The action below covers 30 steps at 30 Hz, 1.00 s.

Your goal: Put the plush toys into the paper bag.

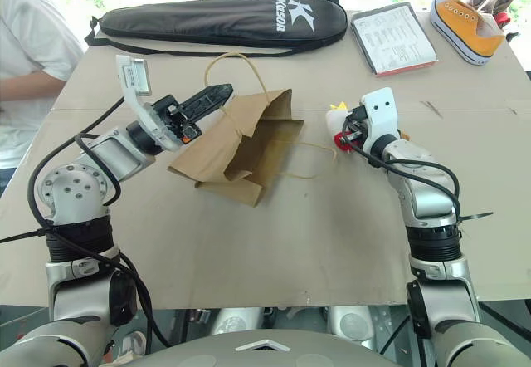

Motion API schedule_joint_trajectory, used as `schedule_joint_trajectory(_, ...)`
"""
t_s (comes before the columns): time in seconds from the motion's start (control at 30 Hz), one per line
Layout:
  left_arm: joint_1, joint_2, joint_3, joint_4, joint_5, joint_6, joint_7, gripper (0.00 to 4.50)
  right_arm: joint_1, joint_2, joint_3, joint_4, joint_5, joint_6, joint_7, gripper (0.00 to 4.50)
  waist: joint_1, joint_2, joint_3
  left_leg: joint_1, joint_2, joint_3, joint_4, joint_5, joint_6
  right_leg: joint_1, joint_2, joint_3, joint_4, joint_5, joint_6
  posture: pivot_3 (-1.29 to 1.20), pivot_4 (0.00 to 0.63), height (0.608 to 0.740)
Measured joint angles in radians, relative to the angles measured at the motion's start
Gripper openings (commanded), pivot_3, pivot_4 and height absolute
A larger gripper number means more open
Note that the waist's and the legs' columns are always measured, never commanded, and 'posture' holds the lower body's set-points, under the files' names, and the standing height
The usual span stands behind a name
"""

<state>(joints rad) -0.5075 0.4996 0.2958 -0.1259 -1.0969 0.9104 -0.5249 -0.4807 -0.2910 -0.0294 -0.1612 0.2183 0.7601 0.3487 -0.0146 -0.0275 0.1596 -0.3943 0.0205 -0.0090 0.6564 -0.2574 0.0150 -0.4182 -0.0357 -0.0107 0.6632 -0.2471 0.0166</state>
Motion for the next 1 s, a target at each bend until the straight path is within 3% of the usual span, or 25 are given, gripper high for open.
schedule_joint_trajectory(0.23,-0.003,0.0,-0.001,0.007,0.017,-0.006,-0.026,0.0,0.0,-0.025,-0.027,-0.084,0.064,0.074,0.017,0.01,0.0,0.0,0.0,0.0,0.0,0.0,0.0,0.0,0.0,0.0,0.0,0.0,0.0,0.0,0.0,0.0,0.15,0.74)
schedule_joint_trajectory(0.33,-0.009,0.0,-0.003,0.014,0.034,-0.01,-0.032,0.0,0.0,-0.029,-0.015,-0.079,0.074,0.108,0.021,0.89,0.0,0.0,0.0,0.0,0.0,0.0,0.0,0.0,0.0,0.0,0.0,0.0,0.0,0.0,0.0,0.0,0.15,0.74)
schedule_joint_trajectory(0.5,-0.01,-0.011,-0.012,0.016,0.038,-0.015,-0.035,0.0,-0.086,0.039,0.027,0.142,-0.022,0.024,-0.086,3.35,-0.002,0.0,0.0,0.0,0.0,0.0,0.0,0.0,0.0,0.0,0.0,0.0,0.0,0.0,0.0,0.0,0.15,0.74)
schedule_joint_trajectory(0.67,-0.01,-0.01,-0.011,0.017,0.039,-0.016,-0.035,0.0,-0.122,0.044,0.07,0.23,-0.056,0.012,-0.09,3.35,0.0,0.0,0.0,0.0,0.0,0.001,0.0,0.0,0.0,0.0,-0.001,0.0,-0.001,0.0,0.0,0.0,0.15,0.74)
schedule_joint_trajectory(0.83,-0.01,-0.011,-0.011,0.016,0.04,-0.024,-0.032,0.0,-0.125,0.028,0.103,0.254,-0.08,-0.028,-0.069,0.8,0.0,0.0,0.0,0.001,0.0,0.0,0.0,0.0,0.0,0.001,-0.001,0.0,0.0,0.0,0.0,0.0,0.15,0.74)
schedule_joint_trajectory(0.87,-0.009,-0.011,-0.011,0.016,0.041,-0.025,-0.03,0.0,-0.124,0.027,0.103,0.254,-0.082,-0.034,-0.069,0.8,0.0,0.0,0.0,0.001,0.0,0.0,0.0,0.0,0.0,0.001,-0.001,0.0,0.0,0.0,0.0,0.0,0.15,0.74)
schedule_joint_trajectory(0.9,-0.009,-0.013,-0.011,0.013,0.045,-0.028,-0.024,0.0,-0.116,0.021,0.106,0.246,-0.087,-0.05,-0.066,0.36,0.0,0.0,0.0,0.0,0.0,0.0,0.0,0.0,0.0,0.001,-0.001,0.0,0.0,0.0,0.0,0.0,0.15,0.74)
schedule_joint_trajectory(1.0,0.018,-0.026,-0.012,-0.026,0.087,-0.091,-0.021,0.0,-0.059,0.026,0.075,0.188,-0.061,-0.082,-0.052,0.02,0.002,0.0,0.0,0.0,0.0,0.0,0.0,0.0,0.0,0.001,-0.001,0.0,-0.001,0.0,0.0,0.0,0.15,0.74)
